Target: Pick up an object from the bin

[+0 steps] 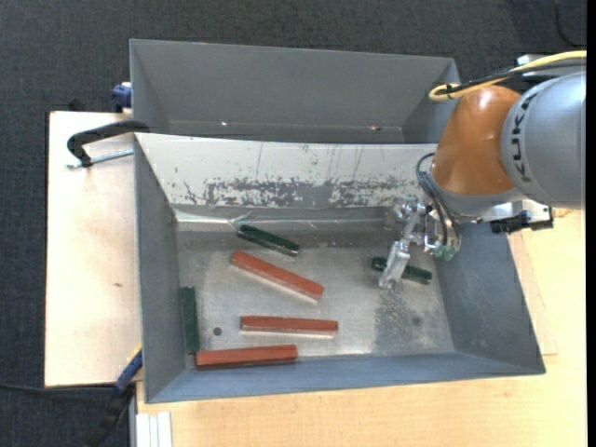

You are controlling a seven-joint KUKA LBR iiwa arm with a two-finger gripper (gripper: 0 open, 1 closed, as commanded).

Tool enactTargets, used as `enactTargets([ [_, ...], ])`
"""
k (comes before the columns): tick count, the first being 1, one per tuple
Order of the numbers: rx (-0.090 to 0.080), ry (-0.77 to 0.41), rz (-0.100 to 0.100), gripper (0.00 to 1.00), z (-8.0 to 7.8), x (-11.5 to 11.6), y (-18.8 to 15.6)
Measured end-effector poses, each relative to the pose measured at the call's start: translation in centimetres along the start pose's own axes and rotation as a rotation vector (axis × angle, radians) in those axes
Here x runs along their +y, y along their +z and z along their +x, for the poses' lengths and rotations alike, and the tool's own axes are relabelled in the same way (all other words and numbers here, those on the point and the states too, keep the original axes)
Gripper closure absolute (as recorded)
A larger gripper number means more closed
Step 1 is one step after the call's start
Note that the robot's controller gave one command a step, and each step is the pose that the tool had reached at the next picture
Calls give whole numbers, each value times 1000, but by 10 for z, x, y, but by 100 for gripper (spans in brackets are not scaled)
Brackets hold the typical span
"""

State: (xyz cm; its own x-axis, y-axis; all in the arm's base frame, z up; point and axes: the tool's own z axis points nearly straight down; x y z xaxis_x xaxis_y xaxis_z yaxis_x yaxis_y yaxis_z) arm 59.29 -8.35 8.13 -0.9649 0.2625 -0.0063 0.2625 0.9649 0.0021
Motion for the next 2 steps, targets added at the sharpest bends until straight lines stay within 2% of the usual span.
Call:
enactTargets([
  [1,-22,101,-3,100,-2,3,19],
  [2,-15,109,-2,100,1,3,18],
])
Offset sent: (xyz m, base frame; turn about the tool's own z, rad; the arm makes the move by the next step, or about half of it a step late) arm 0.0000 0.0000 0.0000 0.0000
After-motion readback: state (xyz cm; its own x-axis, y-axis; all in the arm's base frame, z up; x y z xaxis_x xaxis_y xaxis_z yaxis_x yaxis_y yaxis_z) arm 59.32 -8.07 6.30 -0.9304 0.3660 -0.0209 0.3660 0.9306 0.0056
